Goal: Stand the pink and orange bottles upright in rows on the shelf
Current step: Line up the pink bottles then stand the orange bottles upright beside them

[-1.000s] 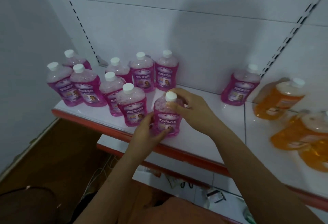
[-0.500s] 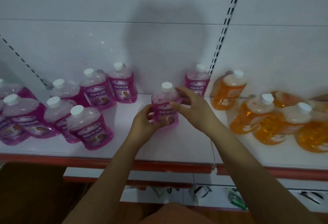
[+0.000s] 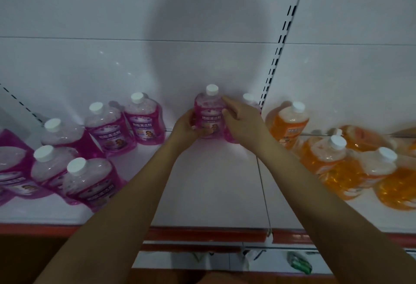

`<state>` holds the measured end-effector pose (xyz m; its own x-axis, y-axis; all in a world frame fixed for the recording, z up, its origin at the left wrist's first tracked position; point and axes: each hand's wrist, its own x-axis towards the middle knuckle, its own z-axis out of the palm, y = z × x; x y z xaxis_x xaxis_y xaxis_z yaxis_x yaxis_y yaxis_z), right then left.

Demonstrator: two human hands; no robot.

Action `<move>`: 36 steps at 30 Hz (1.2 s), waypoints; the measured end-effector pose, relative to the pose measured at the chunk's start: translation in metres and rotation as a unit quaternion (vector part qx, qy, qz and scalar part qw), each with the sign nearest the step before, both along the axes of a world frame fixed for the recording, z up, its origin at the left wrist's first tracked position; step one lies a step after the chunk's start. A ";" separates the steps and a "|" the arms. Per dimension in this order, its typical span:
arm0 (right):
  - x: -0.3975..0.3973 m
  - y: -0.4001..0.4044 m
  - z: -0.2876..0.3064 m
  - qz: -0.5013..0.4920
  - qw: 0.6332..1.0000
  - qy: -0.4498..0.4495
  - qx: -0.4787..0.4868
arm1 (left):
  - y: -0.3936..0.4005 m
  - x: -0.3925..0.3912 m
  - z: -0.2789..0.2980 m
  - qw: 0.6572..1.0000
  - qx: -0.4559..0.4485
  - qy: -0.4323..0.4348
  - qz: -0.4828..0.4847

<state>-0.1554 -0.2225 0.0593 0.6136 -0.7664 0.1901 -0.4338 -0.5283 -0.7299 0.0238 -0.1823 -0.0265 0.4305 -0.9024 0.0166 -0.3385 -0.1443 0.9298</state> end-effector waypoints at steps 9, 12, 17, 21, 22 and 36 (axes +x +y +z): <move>0.005 -0.006 -0.003 -0.006 0.996 0.066 -0.059 | -0.009 -0.009 0.006 0.985 0.062 -0.161 -0.031; 0.004 -0.007 -0.002 -0.009 0.996 0.070 -0.051 | -0.005 -0.011 -0.003 0.986 0.059 -0.158 0.001; 0.002 -0.002 -0.002 0.002 0.996 0.070 -0.049 | 0.006 -0.016 -0.018 0.985 0.073 -0.152 0.046; 0.011 0.014 -0.003 0.002 0.993 0.038 -0.112 | 0.031 -0.024 -0.011 0.976 0.046 -0.202 0.061; 0.016 0.020 -0.002 0.005 0.992 0.020 -0.122 | 0.042 -0.027 -0.005 0.975 0.034 -0.208 0.067; 0.119 0.134 0.019 0.231 0.959 -0.152 -0.064 | 0.246 -0.038 -0.004 0.904 -0.152 -0.200 0.345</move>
